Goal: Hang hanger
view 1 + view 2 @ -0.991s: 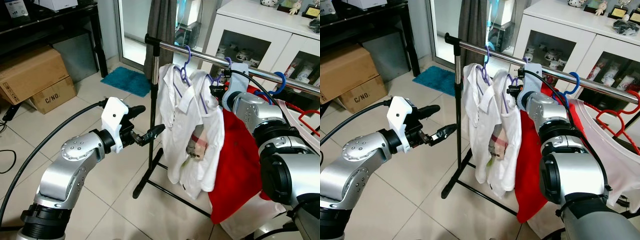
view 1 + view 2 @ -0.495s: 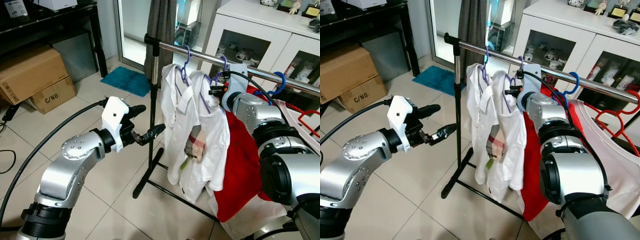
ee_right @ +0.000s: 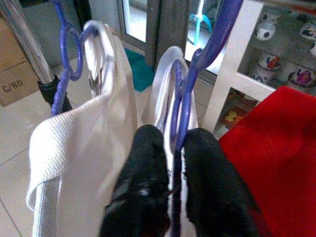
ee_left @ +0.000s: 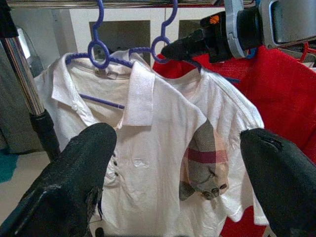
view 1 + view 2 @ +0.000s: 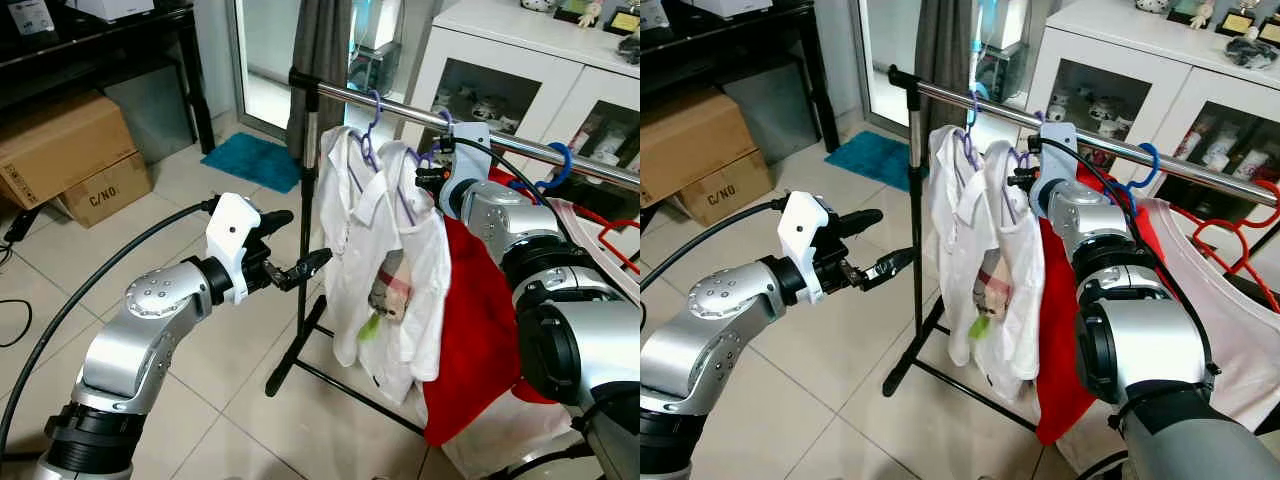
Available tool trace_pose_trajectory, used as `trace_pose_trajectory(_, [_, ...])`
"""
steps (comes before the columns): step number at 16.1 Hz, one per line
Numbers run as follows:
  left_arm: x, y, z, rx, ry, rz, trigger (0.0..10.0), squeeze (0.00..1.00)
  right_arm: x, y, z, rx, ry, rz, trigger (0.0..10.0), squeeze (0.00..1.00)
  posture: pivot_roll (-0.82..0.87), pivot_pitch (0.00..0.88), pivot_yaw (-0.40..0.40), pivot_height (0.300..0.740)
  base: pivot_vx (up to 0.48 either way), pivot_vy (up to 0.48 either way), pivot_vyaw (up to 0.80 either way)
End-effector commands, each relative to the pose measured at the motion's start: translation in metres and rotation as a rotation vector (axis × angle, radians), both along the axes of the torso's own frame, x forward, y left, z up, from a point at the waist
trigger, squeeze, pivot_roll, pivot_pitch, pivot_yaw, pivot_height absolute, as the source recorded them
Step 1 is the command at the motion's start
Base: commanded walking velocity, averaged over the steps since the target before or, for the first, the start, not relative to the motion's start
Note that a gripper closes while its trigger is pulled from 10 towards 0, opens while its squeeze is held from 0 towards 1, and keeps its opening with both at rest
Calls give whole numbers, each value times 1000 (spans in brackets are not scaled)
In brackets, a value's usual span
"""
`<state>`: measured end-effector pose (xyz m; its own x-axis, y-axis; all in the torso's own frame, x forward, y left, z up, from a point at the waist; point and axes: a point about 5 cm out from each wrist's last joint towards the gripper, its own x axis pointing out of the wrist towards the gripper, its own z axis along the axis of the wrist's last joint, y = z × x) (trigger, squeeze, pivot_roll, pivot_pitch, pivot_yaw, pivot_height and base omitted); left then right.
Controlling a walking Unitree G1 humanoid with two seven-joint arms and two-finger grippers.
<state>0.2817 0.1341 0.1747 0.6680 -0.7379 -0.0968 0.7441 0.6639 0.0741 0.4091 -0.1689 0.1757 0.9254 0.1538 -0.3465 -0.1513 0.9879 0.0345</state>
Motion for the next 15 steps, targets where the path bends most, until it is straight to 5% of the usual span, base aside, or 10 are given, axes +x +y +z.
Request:
trace_pose_trajectory(1, [0,-3,0,7,-9,-15,10000,0,3,-1,8,-19,-12,-15,10000,1000,-39,0,-50,740,0,0,0])
trace_pose_trajectory(4, [-1,-3,-1,9,-6,-13,10000,0,3,0,8,-30,10,-33,10000,969,-38,0,-55,740,0,0,0])
trace_pose_trajectory(5, [-1,-3,-1,10,-5,-13,10000,0,3,0,8,-31,13,-35,10000,0,-38,0,-55,740,0,0,0])
trace_pose_trajectory(9, [-2,-4,-1,11,-4,-13,10000,0,5,5,13,-25,9,-29,10000,0,-39,0,-58,740,0,0,0])
trace_pose_trajectory(10, [-2,-4,-1,11,-4,-13,10000,0,5,6,13,-24,9,-27,4667,0,-38,0,-60,740,0,0,0])
trace_pose_trajectory(11, [-2,-4,-1,11,-3,-13,10000,0,5,7,13,-23,10,-24,1216,0,-38,0,-60,740,0,0,0])
trace_pose_trajectory(12, [-3,-4,-1,11,-3,-12,10000,0,5,8,13,-20,10,-22,0,0,-37,0,-62,740,0,0,0])
trace_pose_trajectory(15, [-3,-3,-2,12,-2,-10,10000,0,5,8,12,-17,11,-20,0,0,-36,0,-63,740,0,0,0])
